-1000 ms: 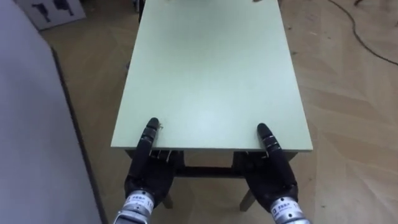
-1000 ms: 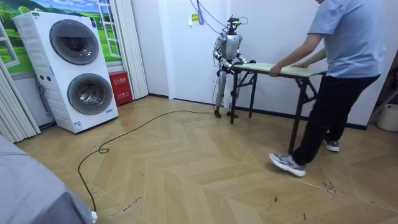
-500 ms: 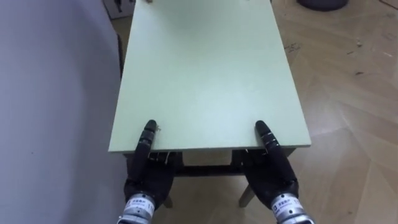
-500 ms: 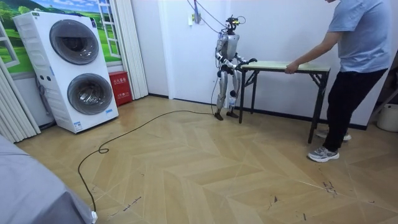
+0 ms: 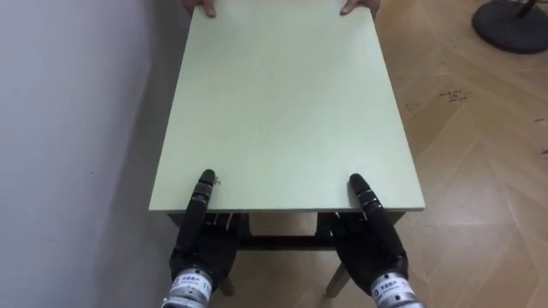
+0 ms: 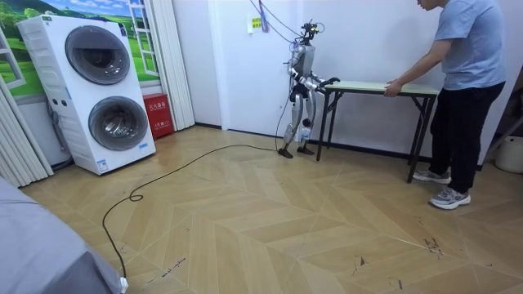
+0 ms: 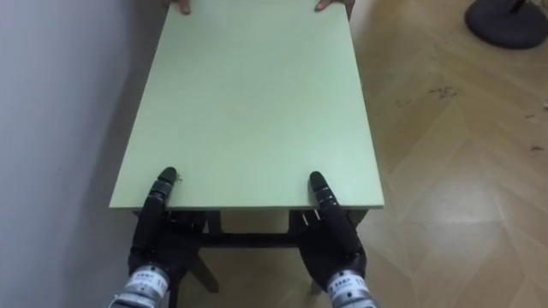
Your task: Move table with human
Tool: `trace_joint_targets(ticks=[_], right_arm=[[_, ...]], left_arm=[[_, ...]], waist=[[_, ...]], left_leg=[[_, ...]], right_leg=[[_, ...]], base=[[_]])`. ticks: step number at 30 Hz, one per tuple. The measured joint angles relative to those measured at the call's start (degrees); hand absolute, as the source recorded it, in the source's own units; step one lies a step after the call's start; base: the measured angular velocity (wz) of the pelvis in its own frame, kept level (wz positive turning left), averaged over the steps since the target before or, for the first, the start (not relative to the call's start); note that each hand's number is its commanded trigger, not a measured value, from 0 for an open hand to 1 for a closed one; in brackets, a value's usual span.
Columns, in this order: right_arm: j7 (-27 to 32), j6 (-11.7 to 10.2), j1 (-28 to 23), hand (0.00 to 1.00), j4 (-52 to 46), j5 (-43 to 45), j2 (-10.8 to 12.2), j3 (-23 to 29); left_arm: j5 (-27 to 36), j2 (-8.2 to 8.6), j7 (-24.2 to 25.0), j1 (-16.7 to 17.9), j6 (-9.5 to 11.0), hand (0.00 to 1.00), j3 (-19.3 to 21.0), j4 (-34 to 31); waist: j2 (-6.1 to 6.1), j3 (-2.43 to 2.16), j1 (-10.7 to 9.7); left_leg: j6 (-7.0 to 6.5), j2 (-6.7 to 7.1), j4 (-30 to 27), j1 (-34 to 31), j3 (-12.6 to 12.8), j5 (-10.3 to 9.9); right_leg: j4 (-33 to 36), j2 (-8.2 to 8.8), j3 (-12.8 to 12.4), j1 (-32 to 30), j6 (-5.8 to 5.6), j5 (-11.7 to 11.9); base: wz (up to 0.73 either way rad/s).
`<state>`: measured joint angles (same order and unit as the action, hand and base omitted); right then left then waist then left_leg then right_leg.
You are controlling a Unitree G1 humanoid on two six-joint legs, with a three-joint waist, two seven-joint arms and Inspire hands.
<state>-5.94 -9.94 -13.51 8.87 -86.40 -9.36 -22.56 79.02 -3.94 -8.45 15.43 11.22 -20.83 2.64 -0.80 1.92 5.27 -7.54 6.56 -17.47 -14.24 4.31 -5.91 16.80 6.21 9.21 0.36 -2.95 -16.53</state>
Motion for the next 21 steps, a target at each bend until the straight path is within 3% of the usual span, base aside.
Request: trace_joint_targets(ticks=[12,21], right_arm=[[0.3,0.0,-0.2,1.00,0.0,0.1,-0.1,-0.4],[0.3,0.0,-1.2,1.00,0.4,0.3,-0.2,-0.3]], left_arm=[[0.0,-1.20,-0.1,0.1,0.0,1.00,0.0,0.0],[-0.9,-1.05,-0.1,0.7,-1.3,1.00,-0.1,0.9]], waist=[[-0.23,0.14,-0.2],[0.53,0.08,-0.9]], left_leg=[[-0.01,-0.14,-0.2,-0.3,0.0,0.0],[-0.30,0.23,-1.0,-1.2,-1.3,-0.2]], right_leg=[[-2.2,-0.55,-0.7,1.0,0.04,0.5],[-1.7,-0.57,0.4,0.7,0.03,0.5]], base=[[0.01],[0.07]])
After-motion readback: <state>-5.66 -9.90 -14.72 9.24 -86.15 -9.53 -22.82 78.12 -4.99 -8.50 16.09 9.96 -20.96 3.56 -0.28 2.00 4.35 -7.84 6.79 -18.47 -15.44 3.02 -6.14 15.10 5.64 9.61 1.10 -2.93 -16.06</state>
